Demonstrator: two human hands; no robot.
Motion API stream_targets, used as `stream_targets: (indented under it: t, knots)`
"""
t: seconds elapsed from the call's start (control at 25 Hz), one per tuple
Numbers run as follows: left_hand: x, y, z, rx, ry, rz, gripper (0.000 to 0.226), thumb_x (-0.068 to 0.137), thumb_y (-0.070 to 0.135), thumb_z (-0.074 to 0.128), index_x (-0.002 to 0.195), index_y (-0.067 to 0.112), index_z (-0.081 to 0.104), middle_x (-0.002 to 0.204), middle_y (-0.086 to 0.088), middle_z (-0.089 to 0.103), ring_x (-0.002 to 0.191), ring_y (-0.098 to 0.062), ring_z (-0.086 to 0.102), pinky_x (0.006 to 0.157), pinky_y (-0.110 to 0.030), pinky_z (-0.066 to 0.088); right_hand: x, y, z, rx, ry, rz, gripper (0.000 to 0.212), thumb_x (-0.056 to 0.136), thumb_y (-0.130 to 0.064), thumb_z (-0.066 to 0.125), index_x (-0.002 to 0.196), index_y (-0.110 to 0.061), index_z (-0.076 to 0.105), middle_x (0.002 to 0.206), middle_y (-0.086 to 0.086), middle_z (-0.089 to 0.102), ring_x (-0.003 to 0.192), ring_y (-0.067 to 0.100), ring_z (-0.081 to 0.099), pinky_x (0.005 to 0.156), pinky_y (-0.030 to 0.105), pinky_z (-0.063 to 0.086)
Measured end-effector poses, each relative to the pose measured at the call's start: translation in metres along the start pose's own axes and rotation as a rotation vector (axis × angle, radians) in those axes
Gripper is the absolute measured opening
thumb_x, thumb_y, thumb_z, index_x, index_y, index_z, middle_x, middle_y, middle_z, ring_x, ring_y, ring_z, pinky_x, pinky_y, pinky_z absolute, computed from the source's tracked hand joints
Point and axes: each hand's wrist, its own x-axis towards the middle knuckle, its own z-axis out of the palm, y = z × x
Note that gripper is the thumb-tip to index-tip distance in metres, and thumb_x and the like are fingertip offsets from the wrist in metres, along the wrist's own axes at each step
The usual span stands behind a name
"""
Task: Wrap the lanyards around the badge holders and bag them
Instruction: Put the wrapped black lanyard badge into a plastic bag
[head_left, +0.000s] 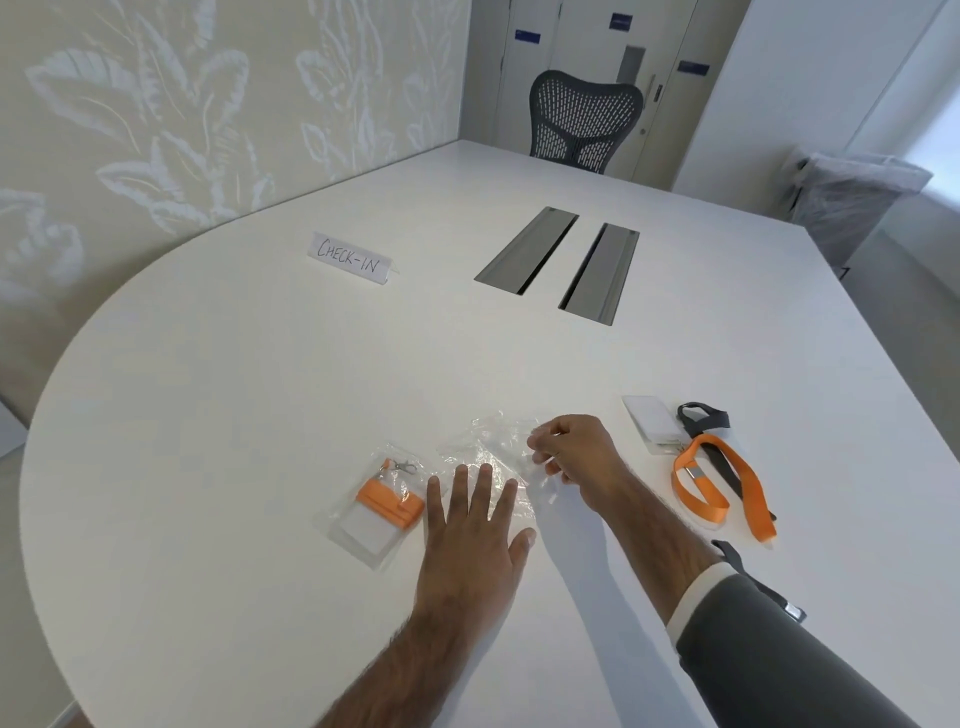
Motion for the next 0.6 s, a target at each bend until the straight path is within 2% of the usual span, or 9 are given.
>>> stream_targets:
  t: [0.04, 0.12, 0.24, 0.44, 0.56, 0.6]
  knots:
    - [0.000, 0.000, 0.001, 0.003, 0.019, -0.001, 0.063, 0.100, 0.053, 0.029, 0.152, 0.021, 0.047, 0.159, -0.011, 0.044, 0.152, -0.037, 0.033, 0.123, -0.064, 0.015, 0.001, -0.001, 0.001, -0.026, 0.023, -0.022, 0.005, 0.085, -0.005, 0.068, 0.083, -0.004, 0.073, 0.072, 0.009, 0.071, 0.056, 0.017, 0.055, 0.046, 0.021, 0.038]
    - [-0.001, 0.000, 0.001, 0.006, 0.035, -0.012, 0.066, 0.100, 0.053, 0.029, 0.155, 0.018, 0.042, 0.162, -0.012, 0.039, 0.153, -0.036, 0.029, 0.124, -0.063, 0.012, 0.002, -0.001, -0.001, -0.034, 0.089, -0.050, 0.014, 0.086, -0.004, 0.065, 0.076, -0.009, 0.073, 0.072, 0.006, 0.072, 0.059, 0.016, 0.055, 0.048, 0.024, 0.041]
    - [-0.003, -0.001, -0.001, 0.020, 0.019, -0.030, 0.071, 0.101, 0.054, 0.029, 0.156, 0.012, 0.039, 0.164, -0.015, 0.036, 0.154, -0.036, 0.027, 0.125, -0.062, 0.012, -0.001, -0.006, -0.012, -0.002, 0.168, -0.084, 0.013, 0.089, -0.008, 0.063, 0.079, -0.011, 0.072, 0.075, 0.005, 0.073, 0.062, 0.015, 0.057, 0.056, 0.028, 0.046]
    - [-0.002, -0.001, -0.002, 0.014, 0.011, -0.063, 0.074, 0.100, 0.055, 0.026, 0.154, 0.007, 0.043, 0.163, -0.016, 0.037, 0.154, -0.035, 0.028, 0.125, -0.061, 0.010, -0.017, -0.022, -0.045, 0.118, 0.290, -0.146, 0.021, 0.092, -0.004, 0.055, 0.085, -0.010, 0.073, 0.081, 0.009, 0.073, 0.066, 0.016, 0.059, 0.056, 0.028, 0.047]
    - [-0.005, -0.001, -0.008, -0.042, 0.094, -0.004, 0.067, 0.100, 0.052, 0.033, 0.150, 0.009, 0.048, 0.161, -0.014, 0.041, 0.153, -0.033, 0.031, 0.126, -0.057, 0.010, -0.041, -0.025, -0.065, 0.168, 0.331, -0.179, 0.023, 0.095, -0.006, 0.054, 0.092, -0.011, 0.075, 0.086, 0.008, 0.075, 0.072, 0.016, 0.064, 0.059, 0.027, 0.052]
    - [-0.007, 0.001, -0.013, -0.114, 0.163, 0.042, 0.060, 0.101, 0.049, 0.036, 0.146, 0.013, 0.053, 0.156, -0.010, 0.048, 0.149, -0.029, 0.037, 0.125, -0.051, 0.015, -0.051, -0.023, -0.069, 0.157, 0.350, -0.209, 0.022, 0.096, -0.007, 0.055, 0.093, -0.013, 0.076, 0.086, 0.007, 0.075, 0.073, 0.016, 0.065, 0.059, 0.027, 0.053]
